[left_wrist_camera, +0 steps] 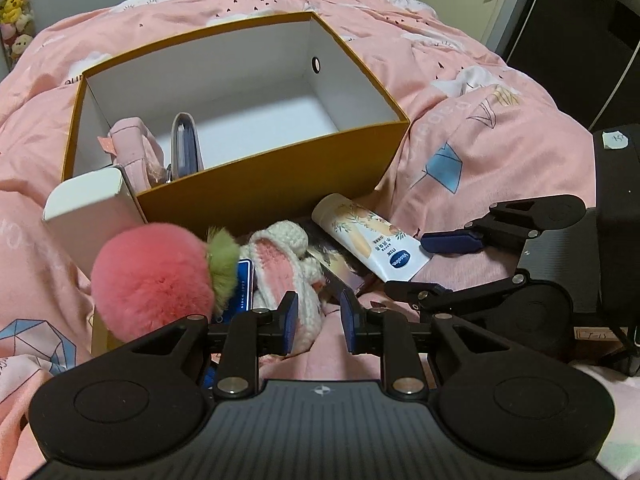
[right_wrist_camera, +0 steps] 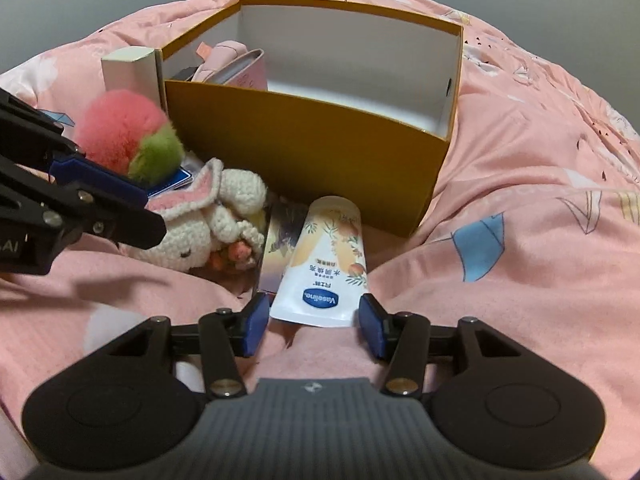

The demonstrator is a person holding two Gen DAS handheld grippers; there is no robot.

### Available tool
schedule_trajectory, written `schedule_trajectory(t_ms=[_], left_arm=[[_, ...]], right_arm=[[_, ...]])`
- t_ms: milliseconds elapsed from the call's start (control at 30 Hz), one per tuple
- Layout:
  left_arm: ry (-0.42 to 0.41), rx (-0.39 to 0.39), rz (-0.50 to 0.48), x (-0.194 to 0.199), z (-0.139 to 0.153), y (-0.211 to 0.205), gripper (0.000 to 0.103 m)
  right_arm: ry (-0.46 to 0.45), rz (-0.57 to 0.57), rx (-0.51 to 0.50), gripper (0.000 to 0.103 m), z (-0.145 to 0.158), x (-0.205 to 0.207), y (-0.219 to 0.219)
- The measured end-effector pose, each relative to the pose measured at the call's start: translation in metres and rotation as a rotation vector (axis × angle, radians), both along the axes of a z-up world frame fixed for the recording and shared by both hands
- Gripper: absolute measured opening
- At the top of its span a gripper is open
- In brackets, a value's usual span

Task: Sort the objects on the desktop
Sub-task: 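Move the right gripper back to the white lotion tube, then grasp the white lotion tube with the right gripper and lift it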

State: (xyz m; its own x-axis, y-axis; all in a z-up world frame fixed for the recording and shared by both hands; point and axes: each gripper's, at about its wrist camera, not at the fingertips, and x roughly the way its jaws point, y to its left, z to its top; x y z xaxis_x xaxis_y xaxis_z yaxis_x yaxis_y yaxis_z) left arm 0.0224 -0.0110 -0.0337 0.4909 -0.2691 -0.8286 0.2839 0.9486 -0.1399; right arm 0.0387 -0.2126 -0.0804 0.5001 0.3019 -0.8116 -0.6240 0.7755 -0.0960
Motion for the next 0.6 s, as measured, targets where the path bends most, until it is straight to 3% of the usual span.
schedule_trajectory(t_ms=[200, 367, 600], left_arm=[[0.009, 0.004, -0.004, 0.001, -0.001, -0.001, 0.026], [0.01, 0.014, -0.007, 0.001, -0.002, -0.003, 0.026], [0.009, 0.017, -0.009, 0.001, -0.002, -0.004, 0.026]], right_arm=[[-0.029, 0.043, -0.071, 0.058, -0.003, -0.01, 0.009], [-0.027, 0.045, -0.068, 0.059, -0.003, -0.009, 0.009], [-0.042, 0.05, -0.071, 0.043, -0.003, -0.012, 0.011]])
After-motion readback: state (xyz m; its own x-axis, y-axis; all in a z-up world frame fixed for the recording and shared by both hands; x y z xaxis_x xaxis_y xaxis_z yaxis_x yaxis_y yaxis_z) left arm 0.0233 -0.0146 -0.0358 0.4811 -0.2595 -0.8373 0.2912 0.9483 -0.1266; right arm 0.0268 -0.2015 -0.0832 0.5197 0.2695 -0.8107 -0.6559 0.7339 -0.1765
